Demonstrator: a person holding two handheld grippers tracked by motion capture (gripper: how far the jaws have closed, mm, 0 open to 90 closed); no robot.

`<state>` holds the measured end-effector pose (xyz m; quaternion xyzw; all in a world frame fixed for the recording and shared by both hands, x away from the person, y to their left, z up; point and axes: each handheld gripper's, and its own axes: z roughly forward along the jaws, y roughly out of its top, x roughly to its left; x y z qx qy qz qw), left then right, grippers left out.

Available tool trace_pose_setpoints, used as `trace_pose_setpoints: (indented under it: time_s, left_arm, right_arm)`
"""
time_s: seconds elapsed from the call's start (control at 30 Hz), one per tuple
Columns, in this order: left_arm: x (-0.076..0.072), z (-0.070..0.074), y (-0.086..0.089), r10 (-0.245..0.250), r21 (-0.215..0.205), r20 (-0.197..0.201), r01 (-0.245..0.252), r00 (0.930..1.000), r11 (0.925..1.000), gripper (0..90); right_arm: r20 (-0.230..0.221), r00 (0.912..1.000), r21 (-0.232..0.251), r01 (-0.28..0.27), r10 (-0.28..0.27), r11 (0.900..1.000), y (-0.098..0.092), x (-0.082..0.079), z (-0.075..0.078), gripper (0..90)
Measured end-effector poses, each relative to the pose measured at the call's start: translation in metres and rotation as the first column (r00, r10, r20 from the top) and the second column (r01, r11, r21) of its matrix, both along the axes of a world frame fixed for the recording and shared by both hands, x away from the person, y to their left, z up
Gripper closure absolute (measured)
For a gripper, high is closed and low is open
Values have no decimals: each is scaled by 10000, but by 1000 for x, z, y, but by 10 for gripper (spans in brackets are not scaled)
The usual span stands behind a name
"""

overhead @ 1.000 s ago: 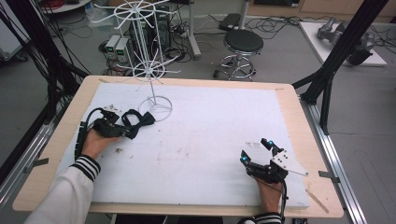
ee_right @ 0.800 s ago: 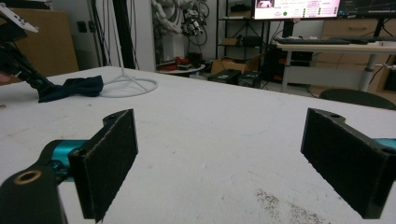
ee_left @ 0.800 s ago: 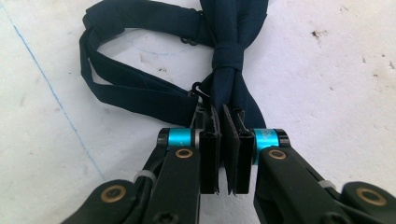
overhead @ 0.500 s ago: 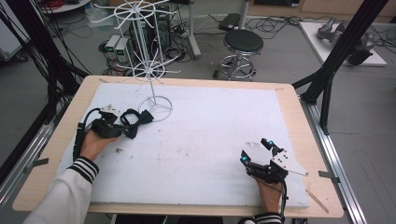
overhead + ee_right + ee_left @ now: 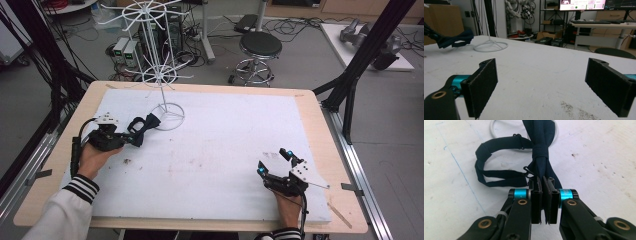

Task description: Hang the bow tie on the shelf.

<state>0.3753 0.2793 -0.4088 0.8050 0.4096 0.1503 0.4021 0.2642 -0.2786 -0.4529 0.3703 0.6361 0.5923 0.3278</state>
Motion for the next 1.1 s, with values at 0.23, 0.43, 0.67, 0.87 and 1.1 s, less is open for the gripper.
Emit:
trace_pose_setpoints:
  time_s: [0.23, 0.43, 0.67, 0.87, 1.1]
  left_arm:
    - [-13, 5, 11, 184, -543, 548, -154, 9983, 9984, 853]
    - [-22, 8, 17, 343, -914, 806, -269, 9962, 9955, 853]
    - [-32, 17, 29, 611, -1465, 1241, -426, 9904, 9883, 854]
    - [-38, 20, 39, 890, -1598, 1521, -643, 9844, 9850, 853]
    - [-42, 23, 44, 1155, -1762, 1704, -851, 9786, 9807, 853]
  right_arm:
    - [43, 10000, -69, -15, 15, 10000, 0, 0, 0, 100]
    - [90, 10000, -84, -3, 3, 10000, 0, 0, 0, 100]
    - [-22, 10000, 78, 9, -9, 10000, -1, 0, 0, 100]
    - [44, 10000, -52, 28, -28, 10000, 0, -1, 0, 101]
    - [31, 10000, -6, 29, -29, 10000, 0, 0, 0, 101]
